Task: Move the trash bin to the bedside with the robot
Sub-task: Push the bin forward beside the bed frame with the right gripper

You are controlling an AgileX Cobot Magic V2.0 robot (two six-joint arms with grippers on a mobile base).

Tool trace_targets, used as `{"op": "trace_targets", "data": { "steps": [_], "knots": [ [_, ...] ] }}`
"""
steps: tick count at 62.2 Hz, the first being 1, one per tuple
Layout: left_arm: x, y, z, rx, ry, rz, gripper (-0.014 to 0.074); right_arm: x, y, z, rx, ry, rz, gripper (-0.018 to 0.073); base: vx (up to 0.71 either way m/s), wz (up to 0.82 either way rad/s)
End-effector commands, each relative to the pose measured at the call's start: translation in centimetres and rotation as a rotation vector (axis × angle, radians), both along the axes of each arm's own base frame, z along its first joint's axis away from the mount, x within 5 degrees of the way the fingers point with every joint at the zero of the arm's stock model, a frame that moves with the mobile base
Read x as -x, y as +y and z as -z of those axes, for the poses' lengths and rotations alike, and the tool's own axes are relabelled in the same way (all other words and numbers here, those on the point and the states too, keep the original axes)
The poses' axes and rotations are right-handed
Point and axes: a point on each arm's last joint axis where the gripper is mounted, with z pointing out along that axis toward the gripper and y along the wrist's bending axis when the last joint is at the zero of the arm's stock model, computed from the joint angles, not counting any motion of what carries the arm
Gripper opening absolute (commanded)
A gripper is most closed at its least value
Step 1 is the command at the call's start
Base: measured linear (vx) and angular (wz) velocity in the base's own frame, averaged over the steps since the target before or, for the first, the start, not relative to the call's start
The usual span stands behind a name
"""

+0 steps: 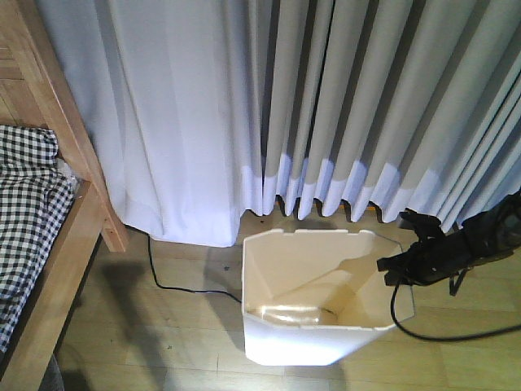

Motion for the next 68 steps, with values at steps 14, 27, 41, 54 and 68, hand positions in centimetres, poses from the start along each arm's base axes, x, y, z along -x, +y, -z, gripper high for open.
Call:
{"op": "trace_targets", "data": {
  "steps": [14, 27, 41, 54, 68],
  "knots": [
    [-0.1, 0.0, 0.3, 0.014, -0.054, 0.004, -0.0006, -3.0, 1.4, -0.3, -0.256, -0.040, 0.037, -0.0003, 0.00, 0.00],
    [-0.1, 0.0, 0.3, 0.014, -0.054, 0.004, -0.0006, -4.3, 0.9, 1.5, -0.240, -0.027, 0.116, -0.0003, 0.00, 0.00],
    [-0.1, 0.0, 0.3, 0.014, -0.054, 0.004, -0.0006, -5.0, 1.1, 2.8, -0.174, -0.031, 0.132, -0.0003, 0.00, 0.00],
    [-0.1, 0.0, 0.3, 0.014, -0.054, 0.004, -0.0006, -6.1, 3.0, 3.7, -0.169, -0.050, 0.074, -0.0003, 0.00, 0.00],
    [-0.1, 0.0, 0.3, 0.014, -0.054, 0.004, -0.0006, -6.8, 4.3, 5.0, -0.177, -0.048, 0.068, -0.0003, 0.00, 0.00]
  ]
}}
